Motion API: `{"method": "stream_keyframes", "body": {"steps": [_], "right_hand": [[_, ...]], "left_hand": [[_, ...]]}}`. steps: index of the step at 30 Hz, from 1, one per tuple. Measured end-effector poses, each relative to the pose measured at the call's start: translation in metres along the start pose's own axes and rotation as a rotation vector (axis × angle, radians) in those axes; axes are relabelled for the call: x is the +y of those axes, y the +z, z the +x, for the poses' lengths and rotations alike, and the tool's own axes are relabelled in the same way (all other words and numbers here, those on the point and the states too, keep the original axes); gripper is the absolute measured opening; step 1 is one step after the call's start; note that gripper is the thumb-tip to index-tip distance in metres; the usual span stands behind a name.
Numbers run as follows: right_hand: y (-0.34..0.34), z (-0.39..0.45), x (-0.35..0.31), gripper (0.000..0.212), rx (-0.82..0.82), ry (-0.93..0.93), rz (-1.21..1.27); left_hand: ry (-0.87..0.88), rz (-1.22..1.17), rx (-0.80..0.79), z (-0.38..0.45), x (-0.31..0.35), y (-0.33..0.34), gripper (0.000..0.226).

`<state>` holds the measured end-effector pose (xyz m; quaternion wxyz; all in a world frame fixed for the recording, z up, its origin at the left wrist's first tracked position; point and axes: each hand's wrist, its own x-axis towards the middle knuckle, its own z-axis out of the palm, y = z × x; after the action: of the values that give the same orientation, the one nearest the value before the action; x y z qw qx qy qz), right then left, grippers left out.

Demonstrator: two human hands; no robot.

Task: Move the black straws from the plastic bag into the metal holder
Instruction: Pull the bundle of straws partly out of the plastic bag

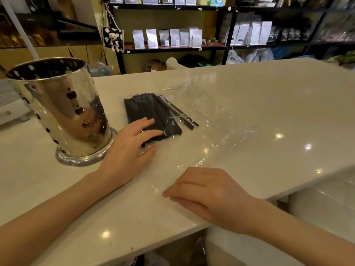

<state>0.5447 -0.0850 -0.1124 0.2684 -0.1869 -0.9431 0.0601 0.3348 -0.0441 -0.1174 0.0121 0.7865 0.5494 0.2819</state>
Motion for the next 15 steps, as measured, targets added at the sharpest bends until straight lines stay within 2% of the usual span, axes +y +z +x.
{"method": "stream_keyframes", "body": {"steps": [5, 9, 11, 13, 15], "right_hand": [[0.004, -0.007, -0.004, 0.03, -0.036, 0.049, 0.022], [-0.014, -0.006, 0.008, 0.033, 0.003, 0.111, 0.139], [-0.023, -0.006, 0.025, 0.038, 0.011, 0.132, -0.042], [-0.028, -0.007, 0.044, 0.039, -0.048, 0.181, -0.215], [-0.03, -0.011, 0.056, 0.036, -0.095, 0.249, -0.217]], "left_hand": [[0.142, -0.143, -0.183, -0.005, 0.024, 0.008, 0.062], [0.154, -0.077, -0.245, -0.01, 0.027, 0.01, 0.074], [0.16, -0.02, -0.252, -0.011, 0.029, 0.01, 0.07], [0.159, 0.013, -0.268, -0.011, 0.029, 0.01, 0.068], [0.155, 0.012, -0.276, -0.012, 0.028, 0.011, 0.068]]}}
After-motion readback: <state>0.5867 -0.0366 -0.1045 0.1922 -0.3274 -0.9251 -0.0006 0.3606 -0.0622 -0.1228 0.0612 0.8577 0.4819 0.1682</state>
